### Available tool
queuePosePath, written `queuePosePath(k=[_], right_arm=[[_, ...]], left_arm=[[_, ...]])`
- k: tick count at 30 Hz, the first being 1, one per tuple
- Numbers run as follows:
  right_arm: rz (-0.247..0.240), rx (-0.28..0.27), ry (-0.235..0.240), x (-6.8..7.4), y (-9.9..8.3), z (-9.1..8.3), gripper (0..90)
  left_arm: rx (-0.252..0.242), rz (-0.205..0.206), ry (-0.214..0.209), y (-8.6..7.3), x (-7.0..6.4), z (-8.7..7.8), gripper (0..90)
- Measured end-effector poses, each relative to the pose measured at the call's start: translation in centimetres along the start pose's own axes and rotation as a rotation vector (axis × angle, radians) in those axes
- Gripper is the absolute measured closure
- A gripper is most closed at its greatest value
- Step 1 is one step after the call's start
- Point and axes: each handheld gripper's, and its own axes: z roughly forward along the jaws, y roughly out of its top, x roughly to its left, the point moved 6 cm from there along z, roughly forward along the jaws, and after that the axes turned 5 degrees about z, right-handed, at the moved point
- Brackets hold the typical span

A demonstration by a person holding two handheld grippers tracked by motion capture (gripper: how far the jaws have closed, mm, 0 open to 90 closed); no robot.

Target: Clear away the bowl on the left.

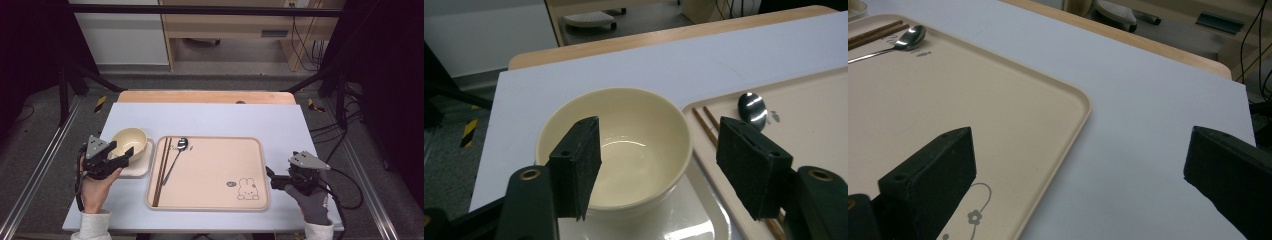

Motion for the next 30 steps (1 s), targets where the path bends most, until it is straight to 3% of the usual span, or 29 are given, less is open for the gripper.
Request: queuePosePath(k=[10, 18, 27, 30], right_arm=[[-0.005, 0.006, 0.006, 0.3, -0.1, 0.2, 0.6], [-0.007, 0.007, 0.002, 0.3, -0.1, 0.2, 0.7], [-0.008, 0.012, 0.005, 0.4, -0.2, 0.4, 0.7], [-0.01, 0.014, 0.006, 0.5, -0.2, 0.5, 0.7]], left_arm=[[0.03, -0.034, 0.066, -0.6, 2.6, 0.7, 30.2], [0.104, -0.055, 0.113, -1.7, 4.6, 2.7, 29.9], [0.128, -0.093, 0.098, -2.5, 5.5, 3.9, 33.7], [0.156, -0.093, 0.09, -3.0, 5.7, 4.4, 36.8]])
